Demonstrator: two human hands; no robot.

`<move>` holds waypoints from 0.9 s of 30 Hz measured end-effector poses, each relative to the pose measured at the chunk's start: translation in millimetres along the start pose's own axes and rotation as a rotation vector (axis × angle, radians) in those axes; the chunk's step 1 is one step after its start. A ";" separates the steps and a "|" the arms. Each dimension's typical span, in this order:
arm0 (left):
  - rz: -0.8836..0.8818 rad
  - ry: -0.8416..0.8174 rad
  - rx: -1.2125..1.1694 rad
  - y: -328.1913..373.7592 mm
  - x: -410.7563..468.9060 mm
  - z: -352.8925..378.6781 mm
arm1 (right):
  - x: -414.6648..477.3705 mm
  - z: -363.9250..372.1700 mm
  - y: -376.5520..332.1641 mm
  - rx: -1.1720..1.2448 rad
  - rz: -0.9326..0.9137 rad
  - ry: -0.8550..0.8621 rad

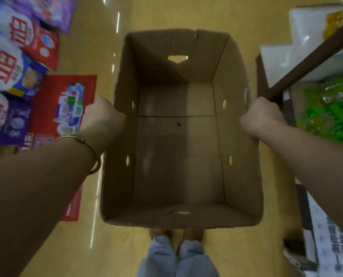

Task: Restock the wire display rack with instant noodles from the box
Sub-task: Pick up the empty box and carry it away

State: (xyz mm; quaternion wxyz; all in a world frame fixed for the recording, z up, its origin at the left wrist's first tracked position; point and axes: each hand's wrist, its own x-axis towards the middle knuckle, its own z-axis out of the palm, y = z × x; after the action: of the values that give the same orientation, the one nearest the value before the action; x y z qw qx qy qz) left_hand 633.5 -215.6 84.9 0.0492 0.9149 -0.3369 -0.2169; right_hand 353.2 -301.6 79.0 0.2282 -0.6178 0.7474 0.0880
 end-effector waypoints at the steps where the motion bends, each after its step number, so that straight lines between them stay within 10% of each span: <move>1: -0.008 -0.024 0.014 -7.0 6.4 17.6 | 7.4 19.4 2.7 0.016 0.017 -0.004; 27: -0.149 -0.159 -0.128 -115.2 106.4 361.8 | 126.0 350.5 80.1 0.074 0.140 -0.064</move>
State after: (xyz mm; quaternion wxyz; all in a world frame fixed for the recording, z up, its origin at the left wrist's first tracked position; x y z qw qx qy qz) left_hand 618.8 -174.7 -307.0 0.0644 0.9123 -0.2565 -0.3127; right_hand 340.8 -250.2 -298.3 0.2678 -0.5519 0.7839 0.0960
